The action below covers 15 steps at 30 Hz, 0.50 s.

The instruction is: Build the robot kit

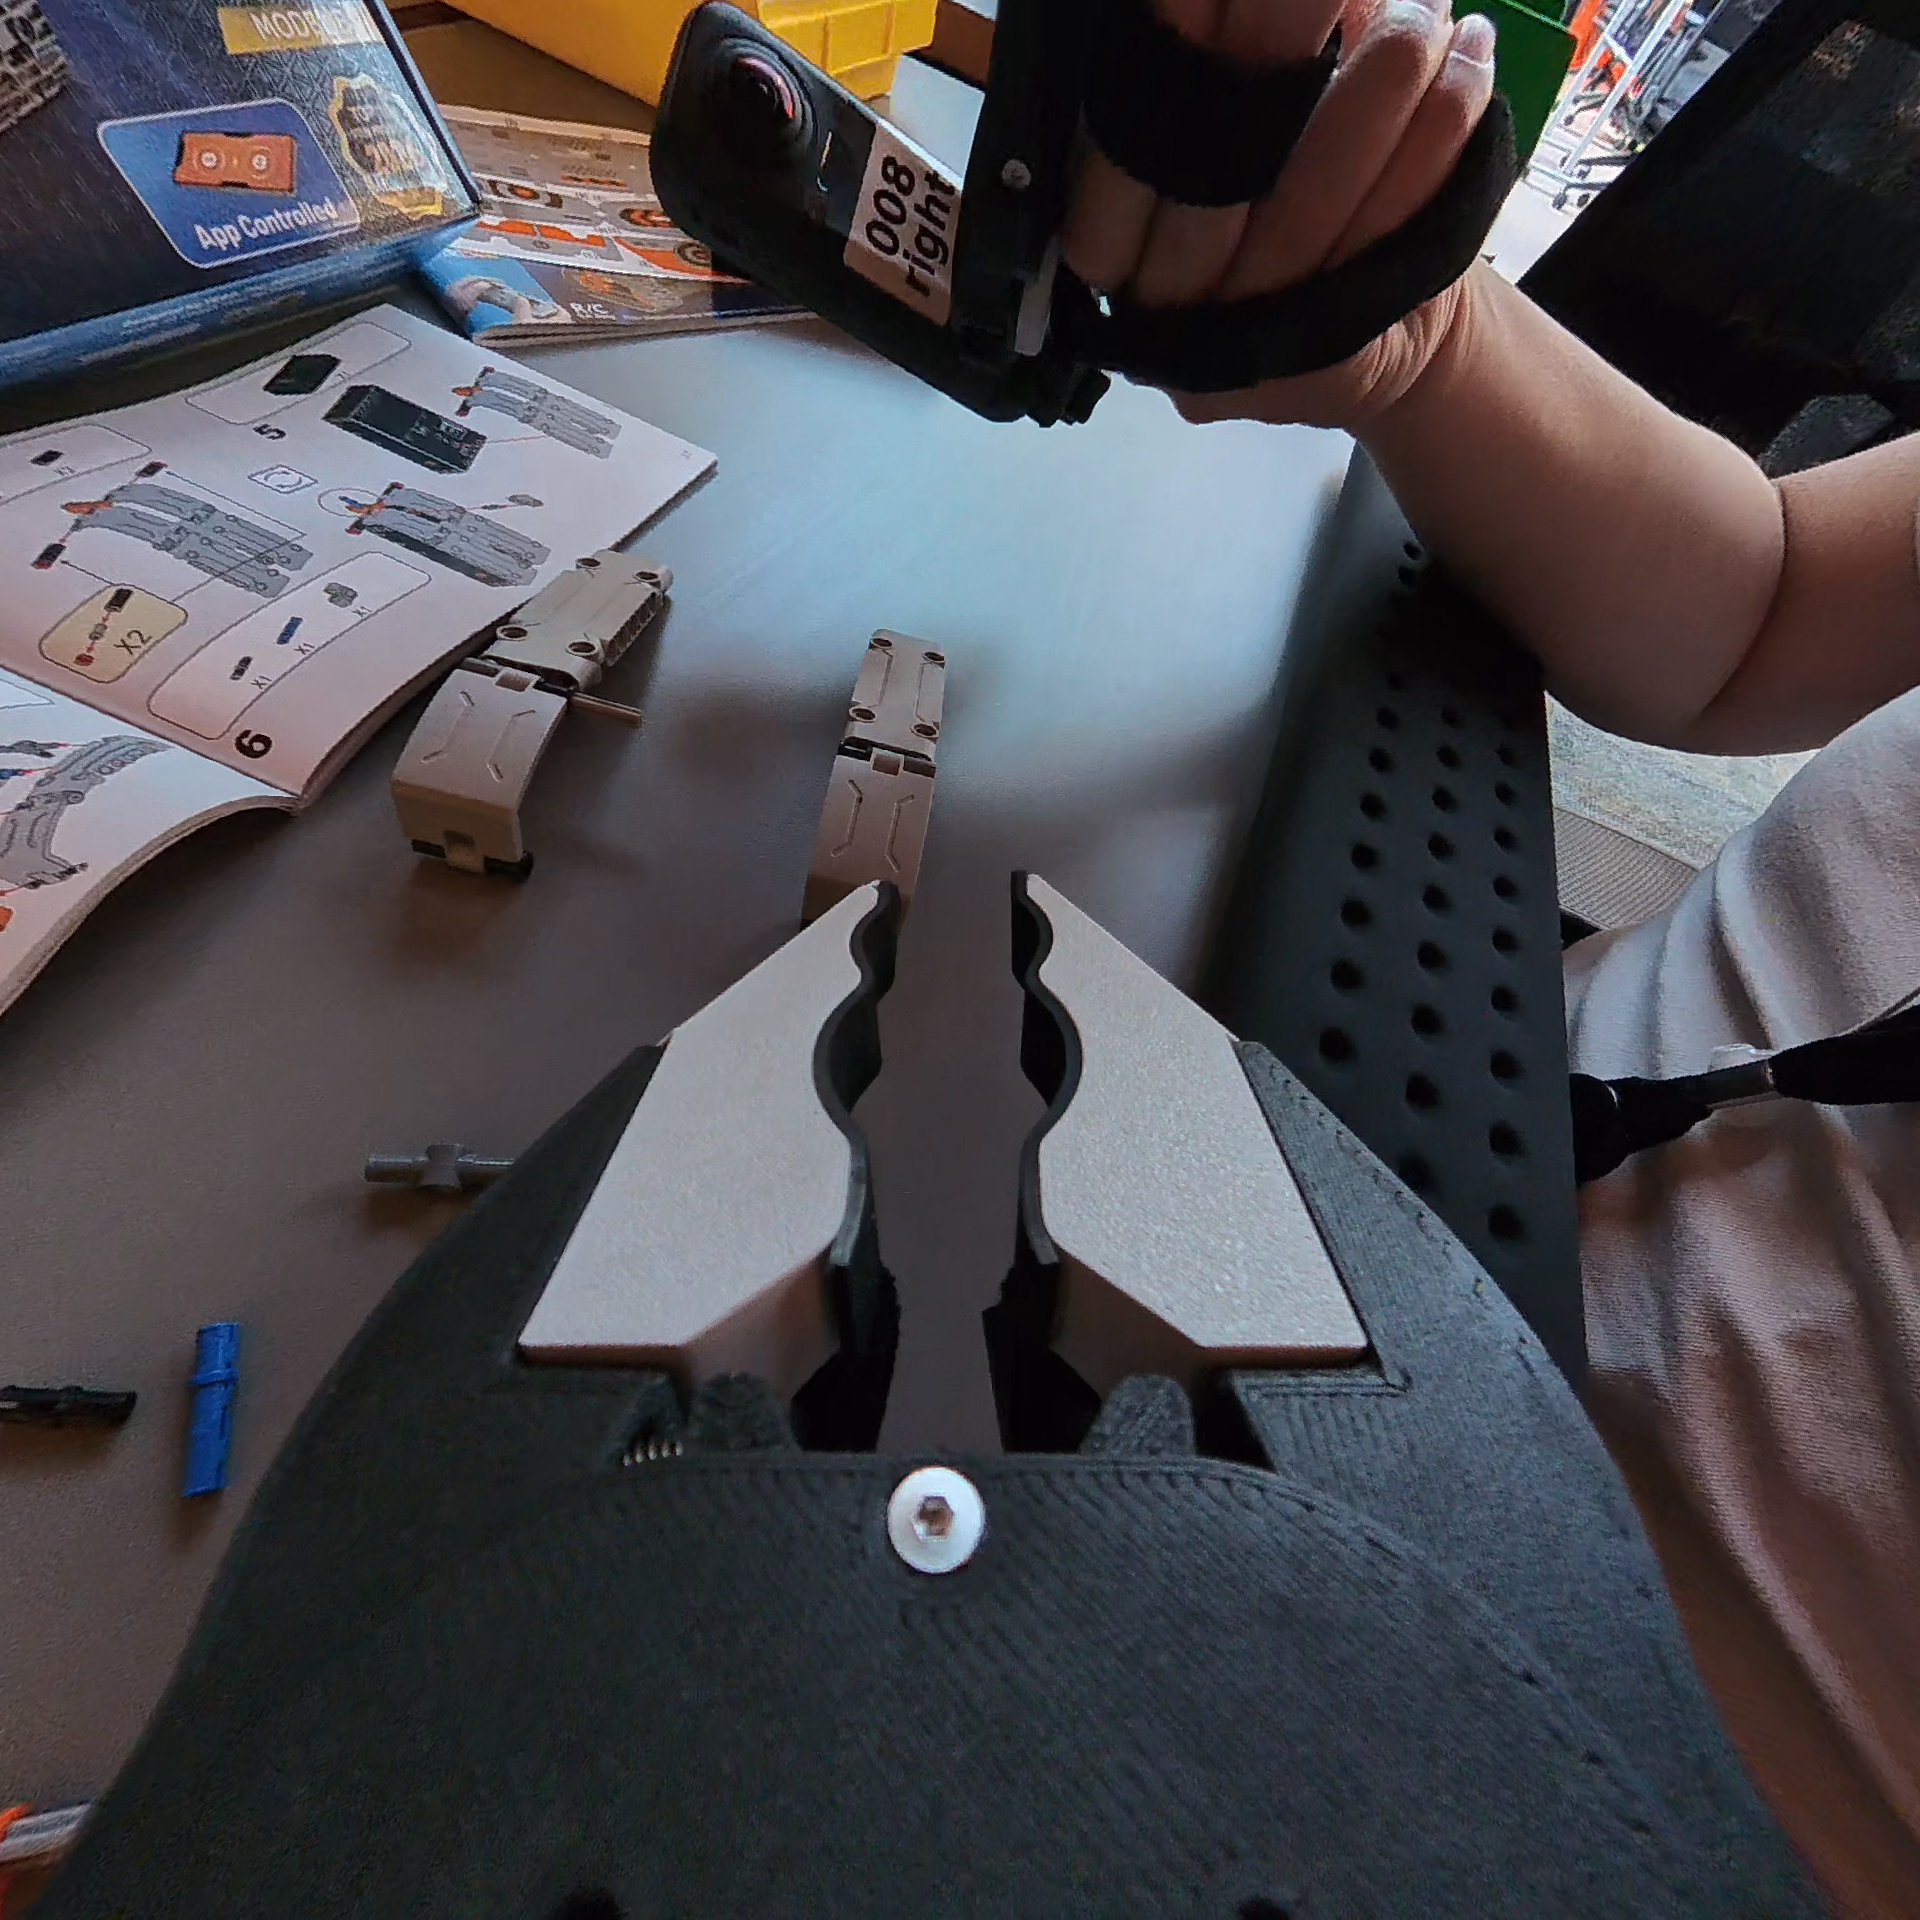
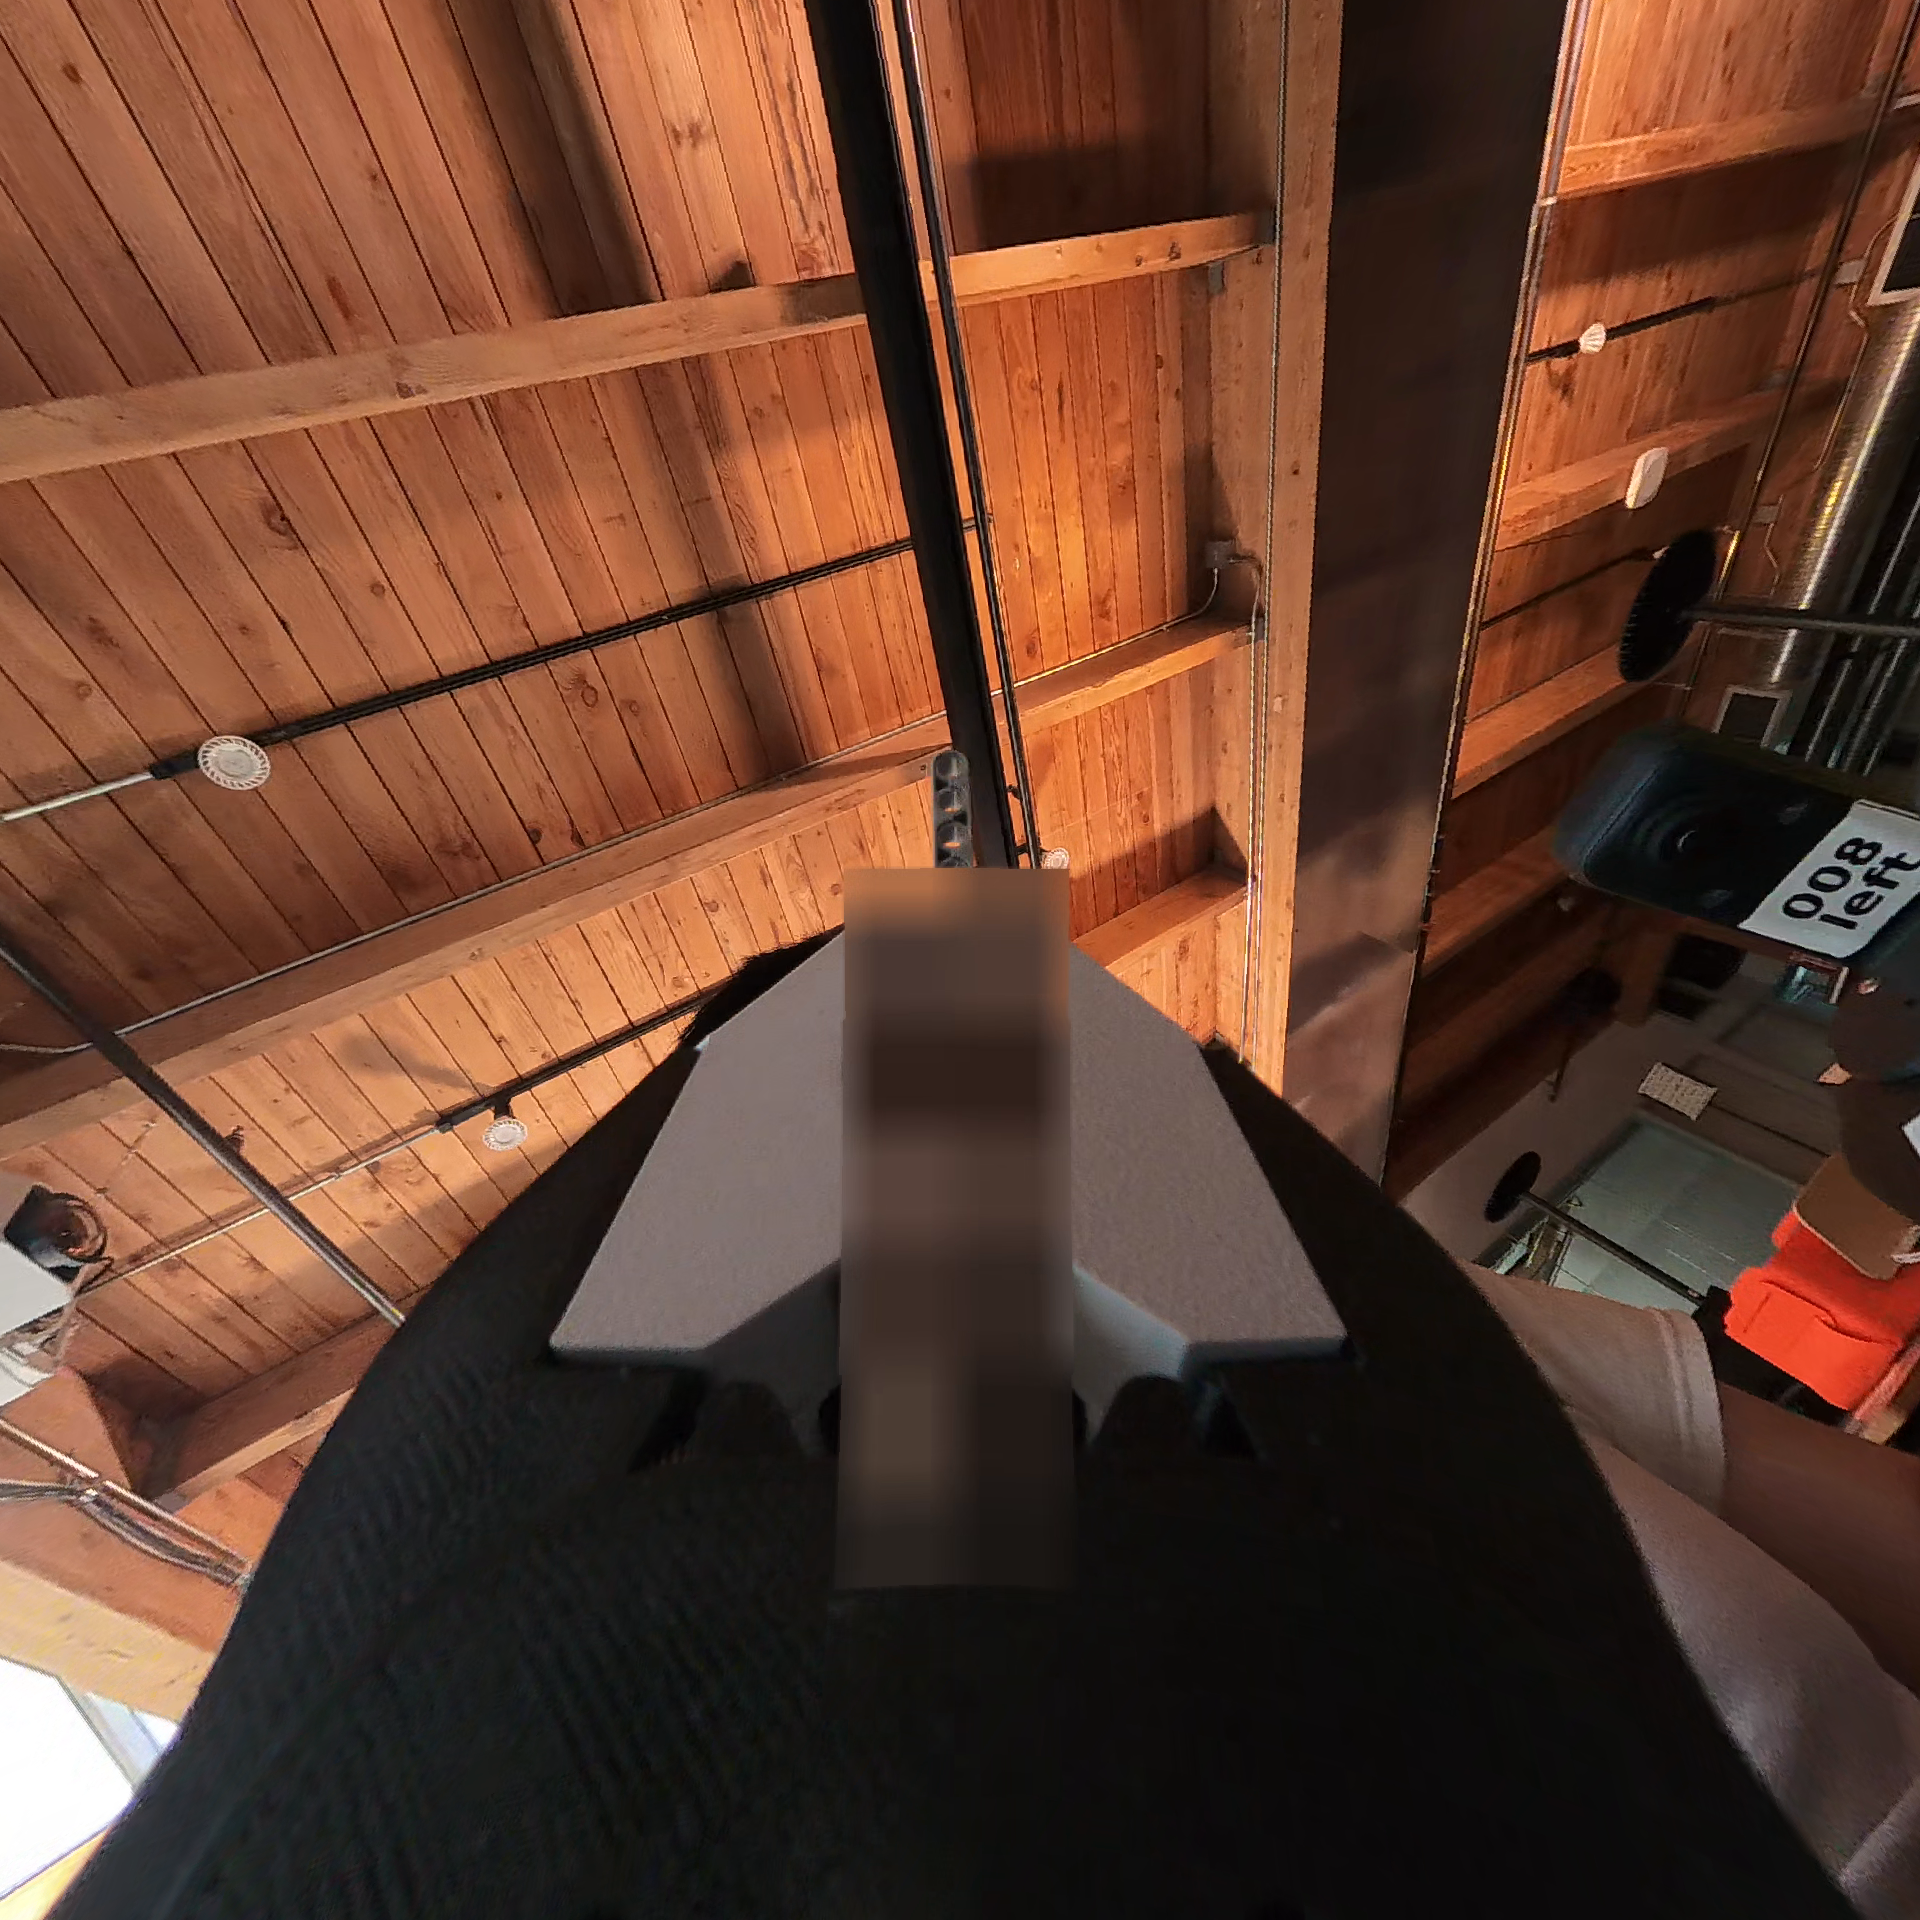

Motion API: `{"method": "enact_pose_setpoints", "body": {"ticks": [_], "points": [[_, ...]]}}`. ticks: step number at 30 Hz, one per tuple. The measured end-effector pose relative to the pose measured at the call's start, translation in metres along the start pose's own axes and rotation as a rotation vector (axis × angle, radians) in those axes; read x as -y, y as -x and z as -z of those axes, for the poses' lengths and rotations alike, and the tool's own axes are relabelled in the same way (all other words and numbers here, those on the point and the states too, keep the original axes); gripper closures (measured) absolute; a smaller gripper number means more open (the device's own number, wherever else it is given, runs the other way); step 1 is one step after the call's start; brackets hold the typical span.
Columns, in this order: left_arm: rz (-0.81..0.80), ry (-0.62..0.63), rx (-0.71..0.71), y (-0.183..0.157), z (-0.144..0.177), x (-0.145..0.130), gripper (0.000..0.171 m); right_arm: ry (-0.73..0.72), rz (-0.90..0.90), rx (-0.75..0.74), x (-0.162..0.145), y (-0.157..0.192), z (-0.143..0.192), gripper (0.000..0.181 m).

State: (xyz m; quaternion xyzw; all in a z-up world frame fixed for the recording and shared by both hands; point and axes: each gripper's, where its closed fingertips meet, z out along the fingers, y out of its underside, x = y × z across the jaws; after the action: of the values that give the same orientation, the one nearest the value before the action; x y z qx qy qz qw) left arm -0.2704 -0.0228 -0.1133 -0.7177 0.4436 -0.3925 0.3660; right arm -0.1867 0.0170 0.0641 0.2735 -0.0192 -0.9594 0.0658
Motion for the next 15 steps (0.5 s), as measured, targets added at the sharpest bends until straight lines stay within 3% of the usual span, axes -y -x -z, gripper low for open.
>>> {"method": "enact_pose_setpoints", "body": {"ticks": [12,15], "points": [[-0.008,0.037,0.000,-0.0003,-0.0042,-0.0056,0.151,-0.039,-0.019,0.019,0.0058,0.0013,0.0041,0.177],[-0.011,0.048,0.000,-0.0004,-0.0055,-0.0072,0.151,-0.037,0.012,-0.045,0.0062,-0.0070,0.0057,0.177]]}}
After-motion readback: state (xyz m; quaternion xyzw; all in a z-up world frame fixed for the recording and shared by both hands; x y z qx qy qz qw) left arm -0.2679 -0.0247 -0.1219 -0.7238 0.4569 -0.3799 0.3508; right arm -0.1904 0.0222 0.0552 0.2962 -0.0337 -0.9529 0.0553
